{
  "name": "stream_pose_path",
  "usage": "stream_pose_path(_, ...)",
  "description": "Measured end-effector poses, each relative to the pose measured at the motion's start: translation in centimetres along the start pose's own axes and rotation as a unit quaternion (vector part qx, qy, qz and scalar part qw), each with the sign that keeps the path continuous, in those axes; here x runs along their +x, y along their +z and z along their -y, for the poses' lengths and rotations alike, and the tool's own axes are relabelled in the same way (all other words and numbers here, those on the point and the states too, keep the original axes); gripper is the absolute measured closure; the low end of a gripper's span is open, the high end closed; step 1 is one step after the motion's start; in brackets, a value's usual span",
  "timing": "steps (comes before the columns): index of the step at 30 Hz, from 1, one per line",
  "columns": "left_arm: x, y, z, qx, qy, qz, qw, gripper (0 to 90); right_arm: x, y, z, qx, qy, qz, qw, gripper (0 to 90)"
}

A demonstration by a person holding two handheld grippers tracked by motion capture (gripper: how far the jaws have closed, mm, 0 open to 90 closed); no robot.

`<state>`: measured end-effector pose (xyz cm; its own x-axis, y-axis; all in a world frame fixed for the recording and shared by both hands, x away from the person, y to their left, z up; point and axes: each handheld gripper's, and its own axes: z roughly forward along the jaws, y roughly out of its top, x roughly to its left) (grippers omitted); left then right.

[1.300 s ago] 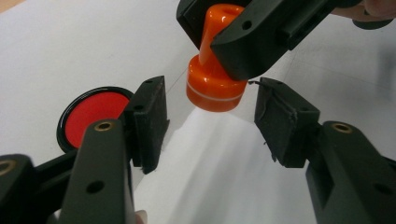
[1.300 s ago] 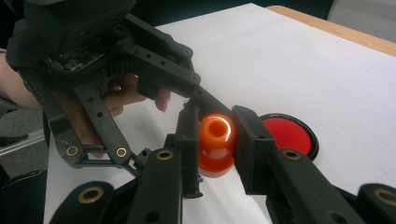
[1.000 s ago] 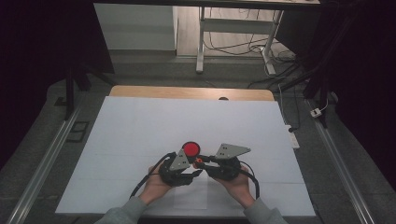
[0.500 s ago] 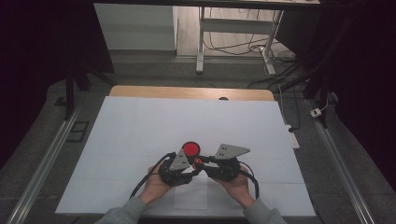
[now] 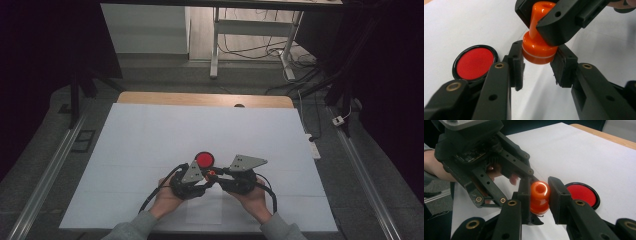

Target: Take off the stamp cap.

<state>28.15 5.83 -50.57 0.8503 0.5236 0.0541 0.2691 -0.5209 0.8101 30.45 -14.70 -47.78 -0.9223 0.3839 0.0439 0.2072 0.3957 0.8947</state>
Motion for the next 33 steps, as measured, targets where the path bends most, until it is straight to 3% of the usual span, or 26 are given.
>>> stream_pose_path(33,-0.08,0.06,0.28,0.008,0.016,-0.002,0.9998,65.0,0.25,0.21,0.1,0.007,-0.01,0.003,0.9999,72.2)
